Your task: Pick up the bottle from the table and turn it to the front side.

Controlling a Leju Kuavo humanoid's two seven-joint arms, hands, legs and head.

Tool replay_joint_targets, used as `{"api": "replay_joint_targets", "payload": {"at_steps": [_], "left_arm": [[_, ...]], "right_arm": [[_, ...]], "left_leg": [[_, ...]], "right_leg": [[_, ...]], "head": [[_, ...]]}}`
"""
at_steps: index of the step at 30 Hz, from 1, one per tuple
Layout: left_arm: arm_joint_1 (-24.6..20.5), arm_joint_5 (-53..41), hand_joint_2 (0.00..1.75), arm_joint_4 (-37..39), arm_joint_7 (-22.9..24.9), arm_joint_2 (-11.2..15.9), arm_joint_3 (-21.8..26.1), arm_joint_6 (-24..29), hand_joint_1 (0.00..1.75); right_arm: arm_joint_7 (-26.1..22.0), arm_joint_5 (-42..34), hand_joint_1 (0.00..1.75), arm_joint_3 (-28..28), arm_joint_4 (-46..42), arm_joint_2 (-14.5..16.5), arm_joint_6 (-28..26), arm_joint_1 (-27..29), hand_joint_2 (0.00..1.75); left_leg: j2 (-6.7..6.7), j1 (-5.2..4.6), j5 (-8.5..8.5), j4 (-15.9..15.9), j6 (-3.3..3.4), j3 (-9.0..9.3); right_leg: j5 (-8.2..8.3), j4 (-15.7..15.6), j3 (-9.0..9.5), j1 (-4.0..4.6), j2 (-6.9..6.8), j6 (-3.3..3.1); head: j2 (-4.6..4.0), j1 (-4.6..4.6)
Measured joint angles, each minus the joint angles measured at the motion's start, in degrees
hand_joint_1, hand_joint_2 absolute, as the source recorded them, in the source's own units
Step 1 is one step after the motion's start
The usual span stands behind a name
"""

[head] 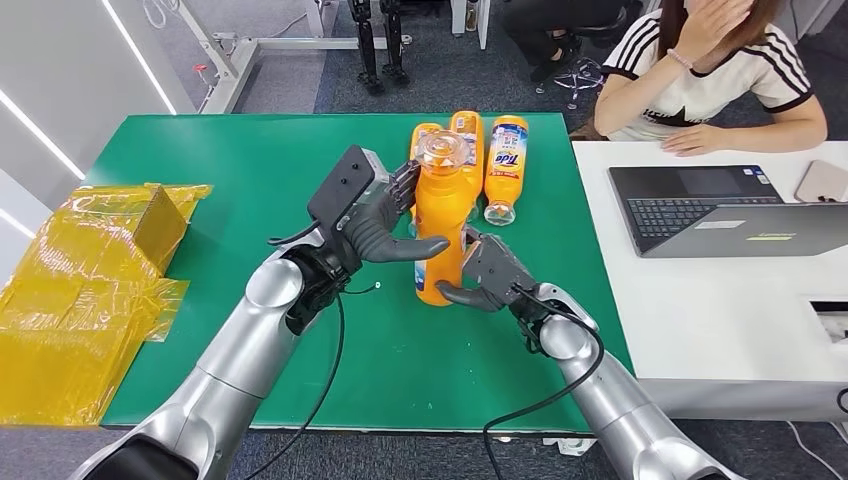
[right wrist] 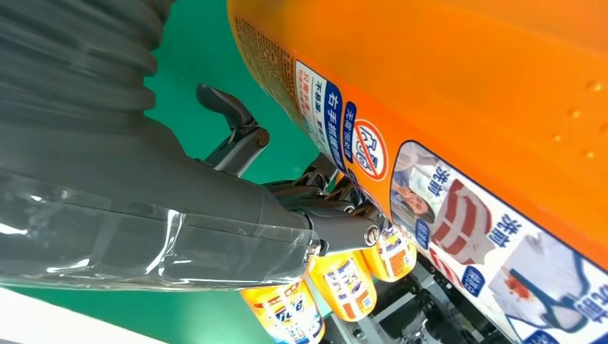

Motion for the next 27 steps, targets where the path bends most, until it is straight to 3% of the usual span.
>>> {"api": "replay_joint_targets", "payload": {"at_steps": [5, 12, 17, 18, 21, 22, 27], "left_arm": [[-0.02, -1.29, 1.75, 0.03, 0.14, -0.37, -0.31, 1.66, 0.0], [-0.41, -10.8, 1.75, 0.94, 0.01, -0.55, -1.25, 11.82, 0.0], [-0.78, -14.15, 1.75, 2.15, -0.09, -0.58, -1.25, 14.9, 0.0], [-0.89, -14.46, 1.75, 2.39, -0.1, -0.61, -1.25, 15.23, 0.09], [-1.26, -14.91, 1.75, 3.33, -0.16, -0.81, -1.23, 15.78, 1.4], [-1.32, -14.58, 1.75, 3.67, -0.28, -0.9, -1.19, 15.51, 1.75], [-1.21, -9.89, 1.75, 4.77, -0.69, -1.28, -0.32, 10.75, 1.75]], "right_arm": [[0.3, 0.3, 1.75, 0.35, 0.26, 0.21, -0.23, -0.11, 1.75], [1.87, 1.72, 1.75, 0.51, -0.3, 0.65, -0.63, -0.11, 1.75], [2.18, 2.1, 1.75, 0.56, -0.29, 0.98, -0.6, -0.1, 1.75], [2.21, 2.13, 1.75, 0.57, -0.29, 0.99, -0.57, -0.1, 1.75], [2.32, 1.97, 1.74, 0.56, -0.28, 1.03, -0.24, -0.12, 1.75], [2.39, 1.86, 1.74, 0.55, -0.28, 1.03, -0.07, -0.13, 1.75], [2.58, 1.42, 1.74, 0.55, -0.23, 1.03, 0.18, -0.35, 1.75]], "left_leg": [[0.0, 0.0, 0.0, 0.0, 0.0, 0.0], [0.01, 0.0, 0.0, 0.0, 0.0, 0.01], [0.0, 0.0, 0.0, 0.0, 0.0, 0.0], [0.0, 0.0, 0.0, 0.0, 0.0, 0.0], [0.0, 0.0, 0.0, 0.0, 0.0, -0.01], [0.0, 0.0, 0.0, 0.0, 0.0, -0.01], [-0.01, 0.0, 0.0, 0.0, 0.0, -0.02]], "right_leg": [[0.0, 0.0, 0.0, 0.0, 0.0, 0.0], [0.0, 0.0, -0.01, 0.01, 0.01, 0.0], [0.0, 0.01, 0.0, 0.0, 0.0, 0.0], [0.0, 0.01, 0.0, 0.0, 0.0, 0.0], [0.0, 0.0, 0.0, 0.0, -0.01, 0.0], [0.0, 0.0, 0.0, 0.0, -0.01, 0.0], [0.0, 0.01, 0.0, 0.0, -0.01, 0.0]], "head": [[0.0, -0.01], [0.0, 0.0], [0.0, -0.01], [0.0, -0.01], [0.0, -0.01], [0.0, -0.01], [0.0, -0.01]]}}
